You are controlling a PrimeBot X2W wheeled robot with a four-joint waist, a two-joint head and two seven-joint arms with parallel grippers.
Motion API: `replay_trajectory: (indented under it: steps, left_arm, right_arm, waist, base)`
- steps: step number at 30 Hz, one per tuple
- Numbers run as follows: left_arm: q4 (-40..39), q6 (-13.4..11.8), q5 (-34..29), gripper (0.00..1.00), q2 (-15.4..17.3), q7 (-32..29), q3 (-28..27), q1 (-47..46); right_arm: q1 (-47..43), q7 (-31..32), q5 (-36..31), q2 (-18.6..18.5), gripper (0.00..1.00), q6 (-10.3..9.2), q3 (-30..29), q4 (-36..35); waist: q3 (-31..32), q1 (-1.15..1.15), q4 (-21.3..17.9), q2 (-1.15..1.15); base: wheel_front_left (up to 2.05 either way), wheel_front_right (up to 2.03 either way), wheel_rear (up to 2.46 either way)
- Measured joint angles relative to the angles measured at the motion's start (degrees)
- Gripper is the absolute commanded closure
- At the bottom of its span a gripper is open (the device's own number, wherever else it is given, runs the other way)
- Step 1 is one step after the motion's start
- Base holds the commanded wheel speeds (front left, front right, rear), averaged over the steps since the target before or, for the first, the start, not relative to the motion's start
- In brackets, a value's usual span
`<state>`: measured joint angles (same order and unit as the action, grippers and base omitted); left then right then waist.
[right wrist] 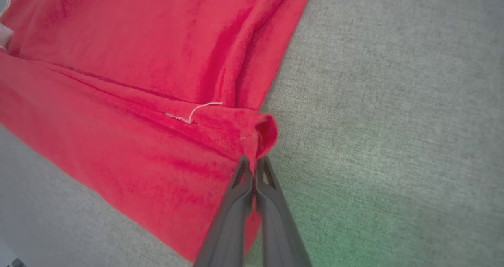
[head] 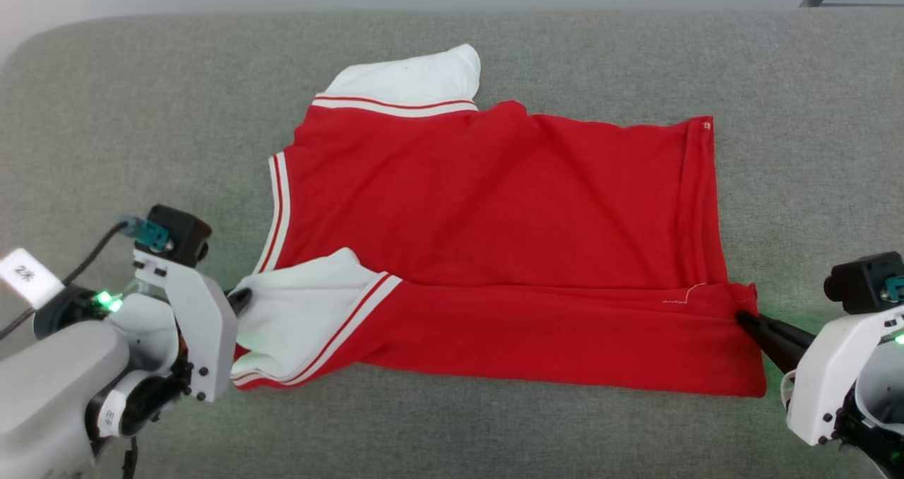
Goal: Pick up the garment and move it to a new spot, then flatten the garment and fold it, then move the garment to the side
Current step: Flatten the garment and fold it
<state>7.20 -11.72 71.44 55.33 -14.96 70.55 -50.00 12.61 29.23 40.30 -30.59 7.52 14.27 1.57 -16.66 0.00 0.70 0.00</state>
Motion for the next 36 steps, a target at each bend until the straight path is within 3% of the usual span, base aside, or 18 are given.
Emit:
replay_trajectory:
  steps: [4,6,7,8,9,10,11,12,13,27,36]
  left_arm:
    - [3.5,1.7,0.8,0.97,-1.7,-0.7,0.2,0.1]
    - [4.7,2.1,1.0,0.64,-2.3,-0.7,0.1,0.1]
    - [5.1,2.2,1.3,0.55,-2.5,-0.7,-0.1,0.1]
    - [5.4,2.2,1.4,0.15,-2.8,-0.6,-0.2,0.0]
    - [5.6,2.2,1.5,0.0,-3.0,-0.6,-0.3,0.0]
    - [5.7,2.2,1.5,0.0,-3.1,-0.6,-0.4,-0.1]
    - [5.7,2.2,1.4,0.0,-3.1,-0.4,-0.5,-0.2]
    - [5.7,2.2,1.4,0.0,-3.1,-0.1,-0.6,-0.2]
    - [5.7,2.2,1.2,0.0,-3.1,0.2,-0.6,-0.3]
    - [-0.5,-1.5,4.3,0.0,-0.8,0.2,-2.5,0.7]
    - [-1.7,-4.6,11.8,0.0,0.6,-11.0,-1.4,2.7]
  right_arm:
    - [1.3,-0.5,0.6,-0.3,1.0,0.0,1.1,1.3]
    - [1.9,-0.6,0.7,-0.4,1.0,0.0,1.4,1.8]
    - [2.2,-0.7,0.8,-0.4,1.0,0.0,1.6,1.9]
    - [2.4,-0.8,0.8,-0.5,1.0,0.0,1.8,2.0]
    - [2.6,-0.8,1.0,-0.6,0.99,0.0,1.9,2.2]
    - [2.7,-0.9,1.0,-0.6,0.69,0.0,1.9,2.4]
    - [2.9,-1.0,1.0,-0.7,0.55,0.0,1.9,2.6]
    - [3.2,-1.0,1.0,-0.8,0.12,0.0,1.9,2.7]
    - [3.2,-1.3,1.0,-1.1,0.0,0.0,2.0,2.6]
    - [2.4,-3.0,-0.3,-1.4,0.0,0.0,-0.1,0.4]
    - [-1.6,-3.1,-1.5,1.2,0.0,0.0,-4.3,-5.3]
  waist:
    - [-0.3,0.0,-0.1,0.0]
    - [-0.3,0.0,-0.1,0.0]
    - [-0.3,0.0,-0.1,0.0]
    - [-0.2,0.0,-0.1,0.0]
    - [-0.1,0.0,-0.1,0.0]
    - [0.1,0.0,0.0,0.0]
    - [0.2,0.0,0.0,0.0]
    - [0.4,0.0,0.0,0.0]
    - [0.7,0.0,0.1,0.0]
    - [5.9,0.0,1.1,0.0]
    - [9.9,0.0,0.5,0.0]
  base:
    - [0.0,0.0,0.0]
    - [0.0,0.0,0.0]
    - [0.0,0.0,0.0]
    - [0.0,0.0,0.0]
    - [0.0,0.0,0.0]
    - [0.0,0.0,0.0]
    - [0.0,0.0,0.0]
    - [0.0,0.0,0.0]
    - [0.0,0.0,0.0]
    - [0.0,0.0,0.0]
    - [0.0,0.0,0.0]
